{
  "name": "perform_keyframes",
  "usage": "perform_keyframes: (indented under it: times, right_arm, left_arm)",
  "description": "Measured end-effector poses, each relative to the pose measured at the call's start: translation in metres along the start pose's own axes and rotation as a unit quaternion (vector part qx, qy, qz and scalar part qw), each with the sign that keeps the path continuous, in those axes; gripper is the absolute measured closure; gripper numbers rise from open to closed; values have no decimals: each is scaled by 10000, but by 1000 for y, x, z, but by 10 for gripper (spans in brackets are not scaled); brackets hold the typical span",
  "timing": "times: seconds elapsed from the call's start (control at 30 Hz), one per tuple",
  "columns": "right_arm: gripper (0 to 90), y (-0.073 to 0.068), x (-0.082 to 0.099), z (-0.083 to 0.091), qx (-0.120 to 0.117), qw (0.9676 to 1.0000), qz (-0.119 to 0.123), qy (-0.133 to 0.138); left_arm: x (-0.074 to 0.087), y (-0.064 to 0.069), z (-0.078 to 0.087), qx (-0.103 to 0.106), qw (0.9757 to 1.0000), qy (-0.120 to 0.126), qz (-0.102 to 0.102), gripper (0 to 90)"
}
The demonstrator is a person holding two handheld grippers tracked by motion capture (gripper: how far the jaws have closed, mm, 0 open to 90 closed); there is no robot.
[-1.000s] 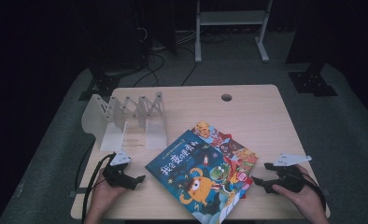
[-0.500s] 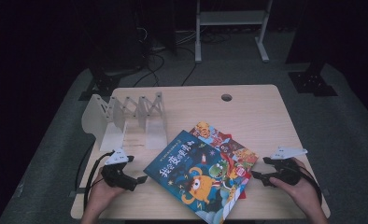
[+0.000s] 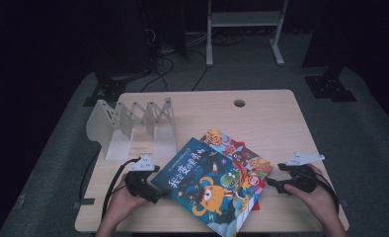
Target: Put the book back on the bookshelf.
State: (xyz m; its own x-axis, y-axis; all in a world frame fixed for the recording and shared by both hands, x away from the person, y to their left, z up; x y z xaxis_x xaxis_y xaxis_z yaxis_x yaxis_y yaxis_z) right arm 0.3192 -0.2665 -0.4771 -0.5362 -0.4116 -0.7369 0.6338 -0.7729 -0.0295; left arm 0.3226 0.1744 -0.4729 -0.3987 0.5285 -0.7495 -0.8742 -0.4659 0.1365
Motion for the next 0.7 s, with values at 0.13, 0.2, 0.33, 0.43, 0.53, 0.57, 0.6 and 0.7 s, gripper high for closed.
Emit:
perform_keyframes:
  times: [0.13,0.2,0.33,0.43,0.53,0.57,0.6,0.7]
  right_arm:
    - [232,1,-2,-1,39,10000,21,-14]
    - [232,2,-3,-2,68,10000,41,-26]
    - [233,3,-5,-4,120,9999,49,-31]
    - [231,7,-9,-7,169,9998,32,-51]
    - [227,10,-11,-10,212,9997,34,-74]
    - [225,12,-13,-11,227,9997,31,-75]
    - [225,13,-13,-12,234,9997,46,-83]
    - [222,15,-15,-14,243,9997,9,-89]
  left_arm:
    - [0,1,-4,13,10000,-81,-23,0]
    - [-1,2,-4,37,10000,-68,-2,0]
    - [-2,3,-4,76,10000,-54,14,0]
    - [-4,4,-5,123,9999,-30,6,0]
    - [-4,5,-6,123,9999,-44,-9,0]
    - [-5,5,-7,135,9999,-49,-16,0]
    - [-5,5,-7,135,9999,-49,-16,0]
    - [-8,5,-10,144,9999,-44,-28,0]
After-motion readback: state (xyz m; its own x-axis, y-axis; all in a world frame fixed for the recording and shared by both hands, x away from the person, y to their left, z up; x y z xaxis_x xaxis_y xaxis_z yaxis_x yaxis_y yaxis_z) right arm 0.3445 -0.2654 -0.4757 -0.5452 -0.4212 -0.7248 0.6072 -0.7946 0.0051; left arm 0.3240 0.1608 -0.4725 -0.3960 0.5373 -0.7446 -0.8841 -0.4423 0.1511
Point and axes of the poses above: each handheld gripper's, and its own axes: z roughly backward along the jaws, x roughly out of its underside, y roughly to its right, the point moved 4 cm from there along -z, roughly forward along the jaws, and after that the axes turned 2 degrees about x, right-handed, at the moved point
